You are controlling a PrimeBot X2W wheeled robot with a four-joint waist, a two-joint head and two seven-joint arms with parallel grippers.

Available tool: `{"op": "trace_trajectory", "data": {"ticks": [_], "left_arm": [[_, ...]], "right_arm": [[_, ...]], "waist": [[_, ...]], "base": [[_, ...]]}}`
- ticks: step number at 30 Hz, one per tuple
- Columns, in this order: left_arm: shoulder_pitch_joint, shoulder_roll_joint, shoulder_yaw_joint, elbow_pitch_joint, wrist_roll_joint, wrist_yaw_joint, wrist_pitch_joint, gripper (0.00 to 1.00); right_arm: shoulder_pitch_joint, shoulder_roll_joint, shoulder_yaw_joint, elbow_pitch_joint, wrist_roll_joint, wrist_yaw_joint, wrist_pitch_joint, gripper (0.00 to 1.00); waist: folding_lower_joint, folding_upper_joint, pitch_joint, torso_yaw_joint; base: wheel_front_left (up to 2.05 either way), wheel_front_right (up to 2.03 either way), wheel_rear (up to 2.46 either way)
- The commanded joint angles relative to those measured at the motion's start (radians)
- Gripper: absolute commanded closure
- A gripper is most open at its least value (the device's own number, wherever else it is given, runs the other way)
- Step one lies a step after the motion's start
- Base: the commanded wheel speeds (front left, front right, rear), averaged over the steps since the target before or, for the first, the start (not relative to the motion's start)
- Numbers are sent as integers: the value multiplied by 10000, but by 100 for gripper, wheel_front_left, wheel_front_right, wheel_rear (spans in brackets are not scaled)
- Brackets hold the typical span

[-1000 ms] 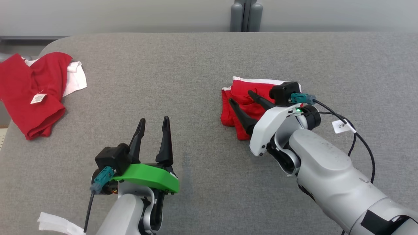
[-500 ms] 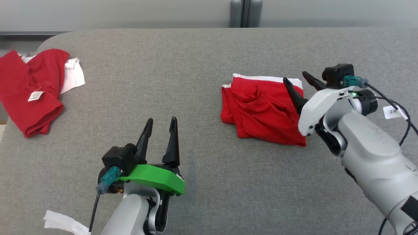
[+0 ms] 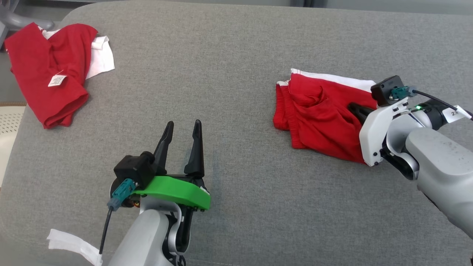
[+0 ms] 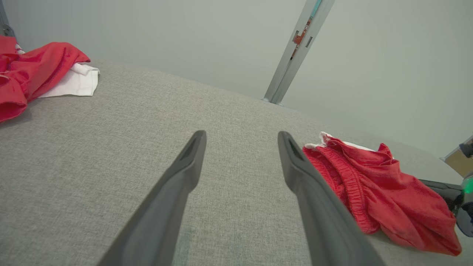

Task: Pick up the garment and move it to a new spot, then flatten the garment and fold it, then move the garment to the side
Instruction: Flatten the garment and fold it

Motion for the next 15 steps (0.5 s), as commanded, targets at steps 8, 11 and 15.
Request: {"op": "trace_trajectory", "data": {"ticks": [8,11,15], "left_arm": [[-142,4,112,-51,45,27,-4,0],[-189,4,80,-61,33,42,-4,0],[-222,7,27,-80,26,70,-4,0]], "right_arm": [[-375,-969,2280,-2011,1930,-14,-337,100],[-593,-1152,2781,-2678,2328,-14,-704,100],[-689,-1304,3057,-3457,2403,-14,-1001,100]], "waist": [[0,0,115,-101],[0,0,92,-226],[0,0,76,-327]], "base": [[0,0,0],[0,0,0],[0,0,0]]}}
